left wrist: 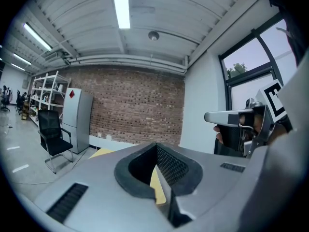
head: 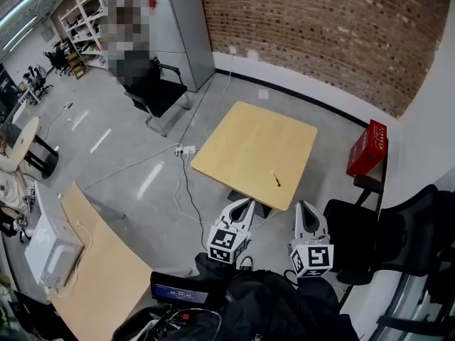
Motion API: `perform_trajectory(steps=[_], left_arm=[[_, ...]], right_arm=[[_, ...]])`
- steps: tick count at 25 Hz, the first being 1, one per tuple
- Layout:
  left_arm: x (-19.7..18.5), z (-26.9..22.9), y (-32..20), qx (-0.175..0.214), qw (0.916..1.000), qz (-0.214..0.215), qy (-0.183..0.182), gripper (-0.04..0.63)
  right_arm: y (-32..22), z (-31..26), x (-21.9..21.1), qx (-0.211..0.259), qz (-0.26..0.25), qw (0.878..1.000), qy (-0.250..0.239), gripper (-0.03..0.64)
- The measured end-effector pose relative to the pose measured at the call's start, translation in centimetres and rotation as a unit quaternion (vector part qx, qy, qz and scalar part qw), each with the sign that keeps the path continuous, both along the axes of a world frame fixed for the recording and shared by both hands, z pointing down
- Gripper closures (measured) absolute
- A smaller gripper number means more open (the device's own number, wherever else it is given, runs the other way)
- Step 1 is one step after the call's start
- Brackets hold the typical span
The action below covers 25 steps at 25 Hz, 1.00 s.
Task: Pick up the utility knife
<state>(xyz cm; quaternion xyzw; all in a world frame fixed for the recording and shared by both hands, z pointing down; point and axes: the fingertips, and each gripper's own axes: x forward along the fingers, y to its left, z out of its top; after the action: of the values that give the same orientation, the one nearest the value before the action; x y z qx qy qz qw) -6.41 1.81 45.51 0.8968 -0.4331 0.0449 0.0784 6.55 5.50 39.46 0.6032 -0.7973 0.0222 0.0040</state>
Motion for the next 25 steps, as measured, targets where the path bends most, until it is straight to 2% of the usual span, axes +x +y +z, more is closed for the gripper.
perform_trajectory(steps=[11, 19, 25], left_arm=[[-1.8, 1.8, -4.4, -0.026, 0.9996, 0.009, 0.006, 0.598], [0.4, 2.7, -6.4, -0.040, 0.9988, 0.025, 0.013, 0.598], [1.5, 2.2, -9.7, -0.034, 0.9993, 0.010, 0.010, 0.598]], right_arm=[[-4.0, 1.4, -1.2, -0.019, 0.015, 1.000, -0.003, 0.613], [-6.2, 2.2, 0.3, -0.033, 0.025, 0.999, 0.001, 0.612], [-9.8, 2.0, 1.2, -0.028, 0.005, 1.000, 0.000, 0.613]])
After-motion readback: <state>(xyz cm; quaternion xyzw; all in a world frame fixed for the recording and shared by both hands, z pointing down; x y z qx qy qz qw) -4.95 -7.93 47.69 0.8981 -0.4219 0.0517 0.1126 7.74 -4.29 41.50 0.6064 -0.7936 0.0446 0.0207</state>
